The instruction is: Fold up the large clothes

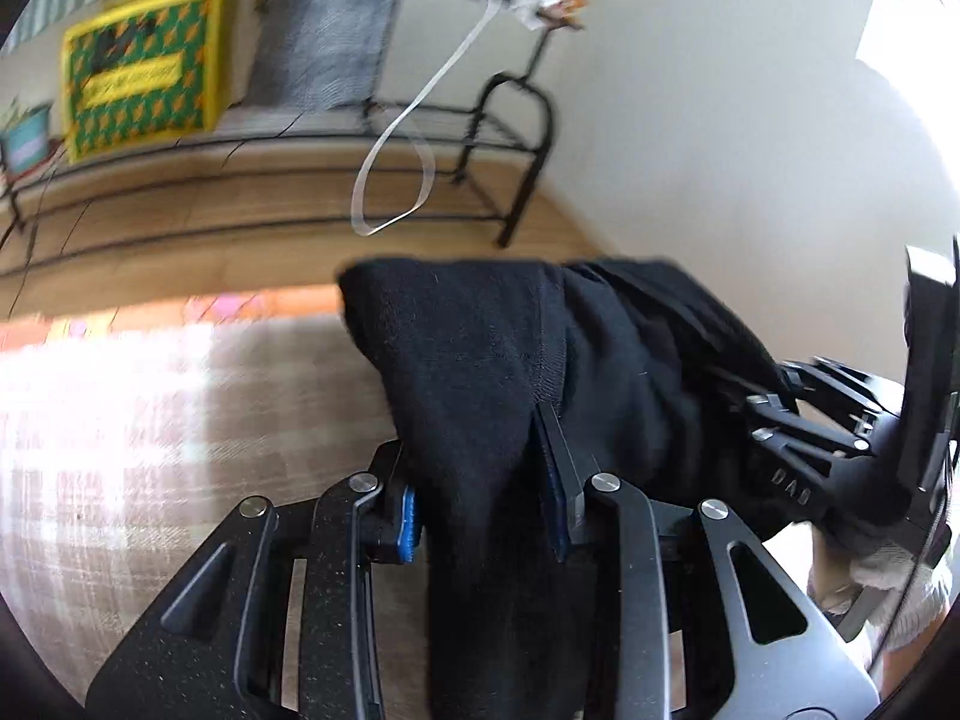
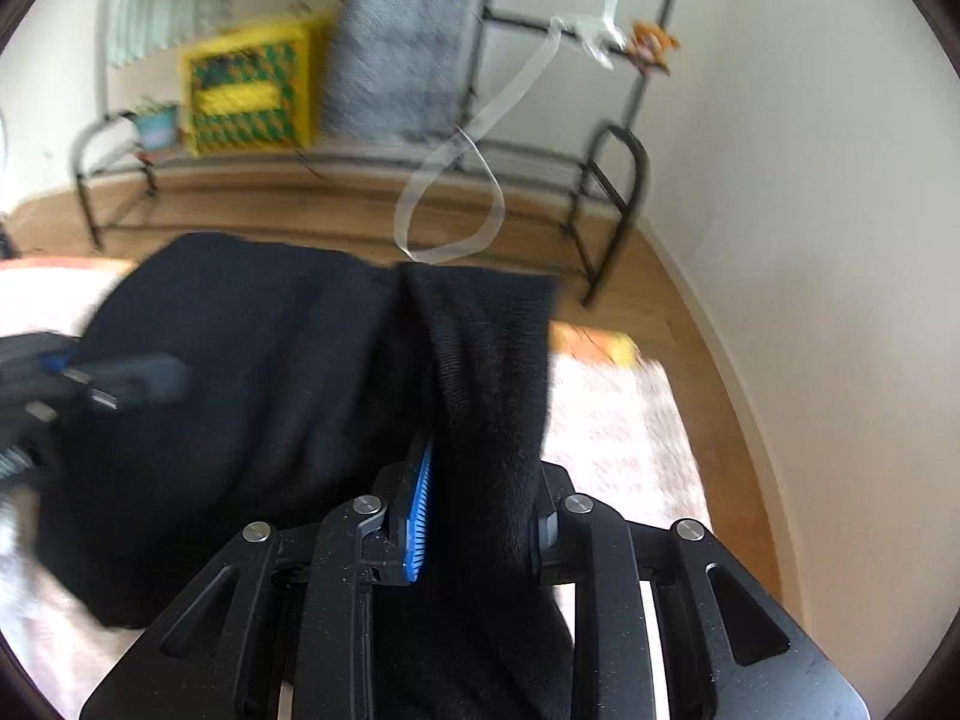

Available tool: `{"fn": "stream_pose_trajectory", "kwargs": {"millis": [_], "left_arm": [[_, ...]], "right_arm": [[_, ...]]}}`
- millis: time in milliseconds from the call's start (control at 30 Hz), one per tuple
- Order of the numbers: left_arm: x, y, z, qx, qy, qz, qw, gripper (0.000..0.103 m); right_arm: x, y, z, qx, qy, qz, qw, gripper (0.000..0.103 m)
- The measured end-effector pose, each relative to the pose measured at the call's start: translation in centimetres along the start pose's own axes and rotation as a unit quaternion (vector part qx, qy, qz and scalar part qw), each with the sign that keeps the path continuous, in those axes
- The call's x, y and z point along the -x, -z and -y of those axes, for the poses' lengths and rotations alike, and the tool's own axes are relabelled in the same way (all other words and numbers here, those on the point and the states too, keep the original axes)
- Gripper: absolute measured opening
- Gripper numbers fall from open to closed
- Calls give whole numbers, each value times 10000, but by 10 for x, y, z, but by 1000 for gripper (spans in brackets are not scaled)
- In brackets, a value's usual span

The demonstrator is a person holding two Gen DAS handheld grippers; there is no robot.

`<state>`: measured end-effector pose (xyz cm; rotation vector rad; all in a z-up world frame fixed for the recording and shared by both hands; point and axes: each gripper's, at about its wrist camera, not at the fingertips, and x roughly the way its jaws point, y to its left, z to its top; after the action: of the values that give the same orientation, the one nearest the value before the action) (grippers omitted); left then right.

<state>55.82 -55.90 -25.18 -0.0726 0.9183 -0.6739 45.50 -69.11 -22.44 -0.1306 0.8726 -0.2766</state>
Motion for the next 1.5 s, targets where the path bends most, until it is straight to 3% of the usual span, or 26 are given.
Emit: {"fn": "stream_pose_trajectory", "kwargs": {"millis": [67, 100, 500, 767, 1100, 1300, 1367, 1500], "left_arm": [[-7, 0, -11, 156, 28, -159, 9997, 31], [-8, 1, -14, 210, 78, -193, 9996, 31], [49, 9, 9, -417, -178, 49, 9990, 31], [136, 18, 36, -652, -164, 348, 9971, 31], [268, 34, 72, -841, -16, 826, 9930, 31], [350, 56, 88, -933, 172, 1072, 9897, 31], [370, 66, 90, -987, 192, 1125, 9886, 31], [412, 92, 85, -1012, 292, 1147, 9878, 31]], "right_arm": [[-13, 3, 8, -28, 571, -276, 9980, 32], [-17, 5, 11, -82, 635, -383, 9972, 36], [40, 12, 23, -589, 247, -19, 9980, 38], [111, 6, 17, -840, -61, 333, 9959, 38], [232, 0, 8, -1096, -216, 909, 9896, 38], [314, 13, -18, -1042, -126, 1125, 9881, 39], [337, 22, -29, -1031, -67, 1201, 9874, 48], [381, 45, -54, -1001, 65, 1285, 9866, 51]]}}
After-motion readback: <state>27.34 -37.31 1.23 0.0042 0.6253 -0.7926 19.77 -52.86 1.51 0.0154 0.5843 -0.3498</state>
